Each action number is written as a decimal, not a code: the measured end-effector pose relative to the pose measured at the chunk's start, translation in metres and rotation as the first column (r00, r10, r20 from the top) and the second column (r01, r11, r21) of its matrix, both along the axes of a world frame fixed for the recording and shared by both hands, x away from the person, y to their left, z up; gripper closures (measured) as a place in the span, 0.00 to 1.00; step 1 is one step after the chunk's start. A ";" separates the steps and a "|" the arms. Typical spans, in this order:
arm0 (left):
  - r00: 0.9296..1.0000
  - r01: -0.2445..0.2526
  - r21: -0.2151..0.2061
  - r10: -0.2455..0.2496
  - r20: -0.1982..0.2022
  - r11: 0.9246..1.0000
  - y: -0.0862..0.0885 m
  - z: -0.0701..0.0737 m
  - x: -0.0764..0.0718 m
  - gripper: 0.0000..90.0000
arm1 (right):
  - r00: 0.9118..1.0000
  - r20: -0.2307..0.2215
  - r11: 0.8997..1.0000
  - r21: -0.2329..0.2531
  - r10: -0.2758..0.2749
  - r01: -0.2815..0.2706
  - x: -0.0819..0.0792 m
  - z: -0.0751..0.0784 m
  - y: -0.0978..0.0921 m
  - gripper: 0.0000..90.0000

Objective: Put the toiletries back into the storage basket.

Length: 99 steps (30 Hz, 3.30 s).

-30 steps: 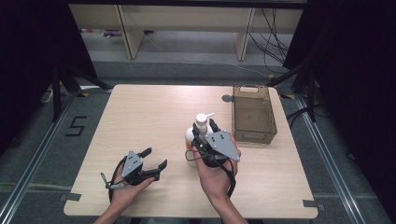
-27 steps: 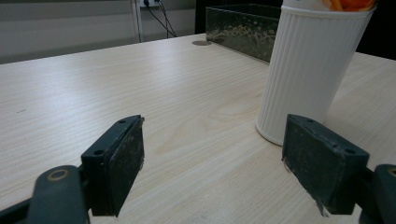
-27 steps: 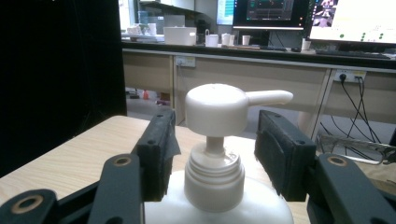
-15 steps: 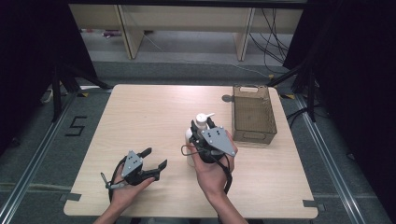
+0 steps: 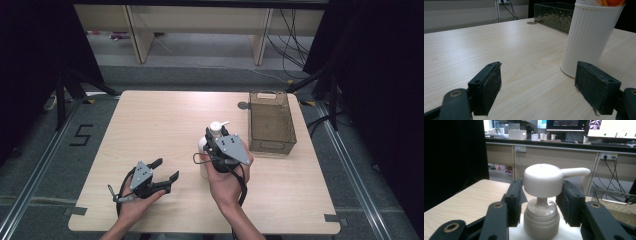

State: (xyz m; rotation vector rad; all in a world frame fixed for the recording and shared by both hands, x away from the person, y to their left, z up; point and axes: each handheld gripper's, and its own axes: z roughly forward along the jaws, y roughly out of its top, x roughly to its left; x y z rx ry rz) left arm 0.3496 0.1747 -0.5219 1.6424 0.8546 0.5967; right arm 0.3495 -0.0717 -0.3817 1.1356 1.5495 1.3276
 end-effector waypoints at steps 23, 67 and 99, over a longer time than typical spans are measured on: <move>1.000 0.002 -0.001 -0.002 0.003 1.000 0.000 0.000 0.000 0.24 | 0.999 -0.007 0.999 0.020 0.031 -0.031 0.001 0.001 -0.004 0.67; 1.000 0.001 0.004 -0.001 0.006 1.000 0.000 0.000 -0.001 0.24 | 1.000 0.027 0.998 0.055 0.014 -0.015 -0.010 0.026 -0.054 0.67; 1.000 -0.004 0.000 0.004 0.006 1.000 0.000 0.000 -0.001 0.24 | 0.996 0.039 0.995 0.060 -0.079 0.077 -0.013 0.031 -0.097 0.67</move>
